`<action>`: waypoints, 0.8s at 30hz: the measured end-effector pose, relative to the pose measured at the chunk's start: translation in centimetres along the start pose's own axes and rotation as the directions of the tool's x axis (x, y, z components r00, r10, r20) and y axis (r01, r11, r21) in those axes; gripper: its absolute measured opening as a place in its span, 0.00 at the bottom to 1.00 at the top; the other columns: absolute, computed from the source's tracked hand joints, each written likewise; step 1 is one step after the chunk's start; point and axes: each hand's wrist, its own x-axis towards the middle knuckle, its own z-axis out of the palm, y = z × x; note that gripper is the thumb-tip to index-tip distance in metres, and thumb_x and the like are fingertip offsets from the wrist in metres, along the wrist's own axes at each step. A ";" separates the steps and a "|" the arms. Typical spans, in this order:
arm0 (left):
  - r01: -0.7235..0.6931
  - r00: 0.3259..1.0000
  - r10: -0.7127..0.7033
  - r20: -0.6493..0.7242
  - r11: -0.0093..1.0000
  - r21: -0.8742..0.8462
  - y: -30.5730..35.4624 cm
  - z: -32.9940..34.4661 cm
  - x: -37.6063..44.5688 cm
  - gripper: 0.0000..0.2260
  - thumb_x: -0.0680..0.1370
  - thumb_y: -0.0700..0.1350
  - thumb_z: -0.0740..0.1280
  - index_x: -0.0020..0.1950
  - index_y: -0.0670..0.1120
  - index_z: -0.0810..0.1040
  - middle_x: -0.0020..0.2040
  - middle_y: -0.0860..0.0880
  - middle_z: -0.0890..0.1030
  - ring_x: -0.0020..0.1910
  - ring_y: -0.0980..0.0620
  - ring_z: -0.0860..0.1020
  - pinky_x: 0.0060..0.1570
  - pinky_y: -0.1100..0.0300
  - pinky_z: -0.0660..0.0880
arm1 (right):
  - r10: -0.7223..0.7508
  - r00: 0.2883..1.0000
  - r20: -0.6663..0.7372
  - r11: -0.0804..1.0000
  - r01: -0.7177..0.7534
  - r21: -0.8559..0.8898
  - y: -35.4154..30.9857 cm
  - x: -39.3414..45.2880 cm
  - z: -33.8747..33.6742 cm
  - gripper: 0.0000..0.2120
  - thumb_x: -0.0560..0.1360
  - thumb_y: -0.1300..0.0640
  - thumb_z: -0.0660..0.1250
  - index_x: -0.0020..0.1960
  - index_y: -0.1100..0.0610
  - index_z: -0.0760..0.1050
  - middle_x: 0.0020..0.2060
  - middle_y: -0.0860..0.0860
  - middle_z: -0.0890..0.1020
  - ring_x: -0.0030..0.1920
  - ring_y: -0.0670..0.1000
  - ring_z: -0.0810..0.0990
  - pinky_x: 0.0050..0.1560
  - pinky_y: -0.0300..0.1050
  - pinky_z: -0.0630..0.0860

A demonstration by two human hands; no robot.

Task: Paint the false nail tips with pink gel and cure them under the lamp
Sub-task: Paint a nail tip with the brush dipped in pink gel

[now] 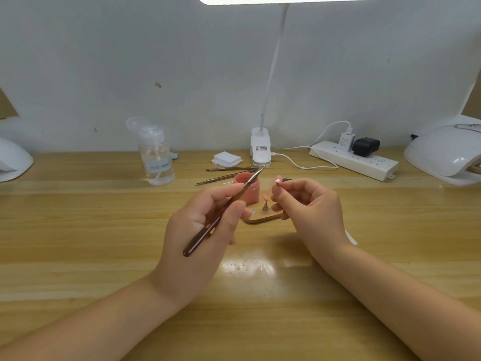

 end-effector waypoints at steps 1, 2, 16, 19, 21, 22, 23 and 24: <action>-0.005 1.000 0.005 0.011 1.000 0.009 0.0 0.0 0.0 0.10 0.76 0.50 0.65 0.57 0.54 0.78 0.44 0.57 0.84 0.37 0.58 0.80 0.38 0.68 0.76 | -0.018 1.000 0.003 1.000 0.018 -0.013 0.0 0.0 0.0 0.02 0.73 0.60 0.73 0.43 0.54 0.80 0.34 0.52 0.84 0.35 0.49 0.84 0.33 0.39 0.77; -0.024 0.999 0.023 0.028 0.999 0.030 0.0 -0.1 0.0 0.10 0.76 0.49 0.65 0.56 0.54 0.79 0.46 0.56 0.84 0.39 0.56 0.81 0.40 0.65 0.76 | -0.041 0.999 0.007 0.999 0.042 -0.031 0.1 -0.1 0.1 0.03 0.73 0.59 0.73 0.43 0.53 0.80 0.34 0.51 0.84 0.35 0.49 0.84 0.35 0.42 0.79; -0.170 0.983 0.153 0.102 0.966 0.194 -0.3 -0.3 0.1 0.08 0.79 0.45 0.63 0.54 0.48 0.80 0.48 0.54 0.82 0.51 0.53 0.80 0.50 0.67 0.73 | -0.244 0.967 0.075 0.954 0.253 -0.161 0.2 -0.3 0.2 0.01 0.75 0.60 0.71 0.47 0.56 0.80 0.36 0.50 0.84 0.39 0.52 0.84 0.42 0.58 0.80; -0.186 0.980 0.166 0.109 0.960 0.208 -0.2 -0.3 -0.1 0.08 0.78 0.44 0.61 0.50 0.50 0.80 0.44 0.55 0.81 0.47 0.52 0.80 0.46 0.62 0.74 | -0.219 0.974 0.053 0.963 0.225 -0.150 0.1 -0.3 0.1 0.04 0.74 0.60 0.71 0.45 0.52 0.80 0.34 0.49 0.84 0.38 0.50 0.84 0.41 0.56 0.81; -0.186 0.981 0.168 0.102 0.959 0.212 -0.2 -0.4 -0.1 0.08 0.77 0.45 0.61 0.47 0.51 0.79 0.42 0.56 0.80 0.45 0.53 0.79 0.44 0.60 0.74 | -0.192 0.981 0.033 0.973 0.194 -0.128 0.0 -0.2 0.0 0.06 0.74 0.59 0.72 0.43 0.48 0.80 0.33 0.49 0.84 0.37 0.49 0.84 0.41 0.54 0.81; -0.187 0.981 0.171 0.094 0.958 0.215 -0.2 -0.4 0.0 0.08 0.77 0.45 0.61 0.47 0.51 0.79 0.42 0.56 0.80 0.45 0.54 0.79 0.45 0.61 0.73 | -0.181 0.983 0.028 0.976 0.183 -0.119 0.0 -0.1 0.0 0.06 0.74 0.59 0.72 0.43 0.48 0.79 0.33 0.48 0.84 0.37 0.49 0.84 0.41 0.53 0.82; -0.189 0.981 0.174 0.085 0.958 0.218 -0.1 -0.4 0.0 0.08 0.77 0.45 0.60 0.48 0.51 0.79 0.42 0.57 0.80 0.45 0.55 0.78 0.45 0.63 0.73 | -0.175 0.984 0.027 0.978 0.177 -0.114 0.0 -0.1 0.0 0.06 0.74 0.59 0.72 0.43 0.48 0.79 0.33 0.48 0.84 0.36 0.49 0.84 0.41 0.52 0.82; -0.188 0.982 0.175 0.077 0.958 0.218 -0.1 -0.4 0.0 0.08 0.77 0.45 0.60 0.49 0.51 0.79 0.43 0.57 0.80 0.45 0.55 0.78 0.46 0.64 0.72 | -0.174 0.984 0.028 0.978 0.176 -0.113 0.1 -0.1 0.0 0.06 0.74 0.58 0.72 0.43 0.48 0.80 0.33 0.48 0.84 0.36 0.49 0.84 0.41 0.52 0.82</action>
